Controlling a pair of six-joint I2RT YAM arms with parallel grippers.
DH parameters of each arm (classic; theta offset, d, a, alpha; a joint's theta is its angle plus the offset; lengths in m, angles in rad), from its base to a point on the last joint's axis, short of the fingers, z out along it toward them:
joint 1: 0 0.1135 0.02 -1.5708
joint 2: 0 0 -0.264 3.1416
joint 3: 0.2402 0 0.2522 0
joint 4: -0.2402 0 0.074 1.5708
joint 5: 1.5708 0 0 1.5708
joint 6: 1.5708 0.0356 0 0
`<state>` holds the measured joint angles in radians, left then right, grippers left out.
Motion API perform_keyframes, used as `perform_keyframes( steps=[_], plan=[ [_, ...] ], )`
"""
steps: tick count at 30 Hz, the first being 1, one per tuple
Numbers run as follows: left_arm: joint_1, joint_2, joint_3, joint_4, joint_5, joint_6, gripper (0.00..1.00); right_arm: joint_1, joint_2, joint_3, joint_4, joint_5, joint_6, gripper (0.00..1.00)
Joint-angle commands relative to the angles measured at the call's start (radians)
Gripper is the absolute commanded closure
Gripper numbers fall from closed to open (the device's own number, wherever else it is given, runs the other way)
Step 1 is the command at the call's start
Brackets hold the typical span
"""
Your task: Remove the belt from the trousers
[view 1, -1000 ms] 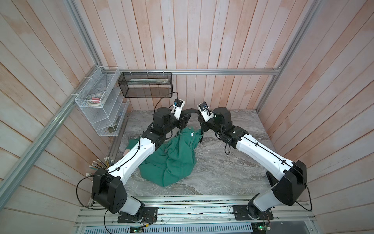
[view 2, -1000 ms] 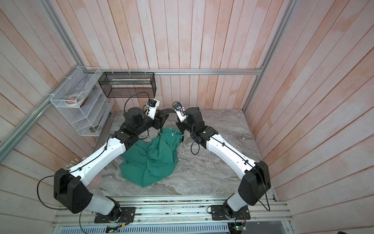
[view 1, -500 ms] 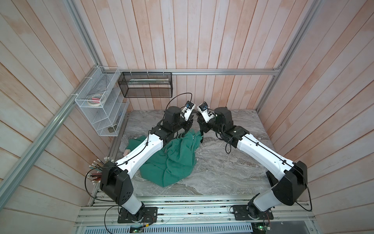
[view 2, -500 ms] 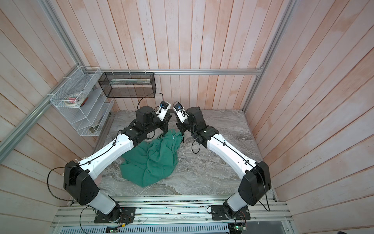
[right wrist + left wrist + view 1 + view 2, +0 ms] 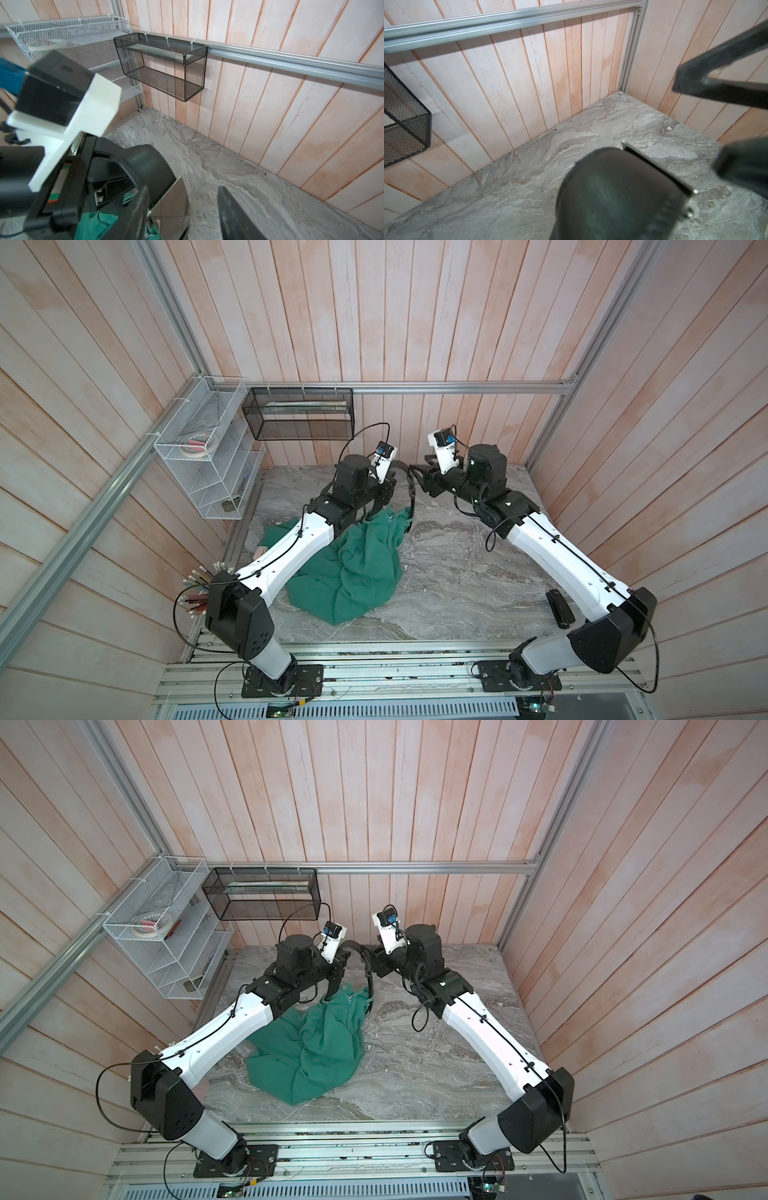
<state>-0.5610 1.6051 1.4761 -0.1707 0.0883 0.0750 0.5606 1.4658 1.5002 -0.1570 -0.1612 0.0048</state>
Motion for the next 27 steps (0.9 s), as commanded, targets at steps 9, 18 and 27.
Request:
perform_keyframes(
  steps=[9, 18, 27],
  plan=[
    [0.007, 0.015, 0.059, -0.009, 0.002, -0.051, 1.0, -0.003, 0.042, 0.058, -0.055, -0.128, 0.046, 0.38],
    [0.006, 0.024, 0.069, -0.023, 0.004, -0.06, 1.0, 0.012, 0.062, 0.055, -0.105, -0.106, 0.04, 0.38],
    [0.006, 0.024, 0.067, -0.031, 0.006, -0.069, 1.0, 0.014, 0.113, 0.086, -0.149, -0.014, 0.048, 0.69]
  ],
)
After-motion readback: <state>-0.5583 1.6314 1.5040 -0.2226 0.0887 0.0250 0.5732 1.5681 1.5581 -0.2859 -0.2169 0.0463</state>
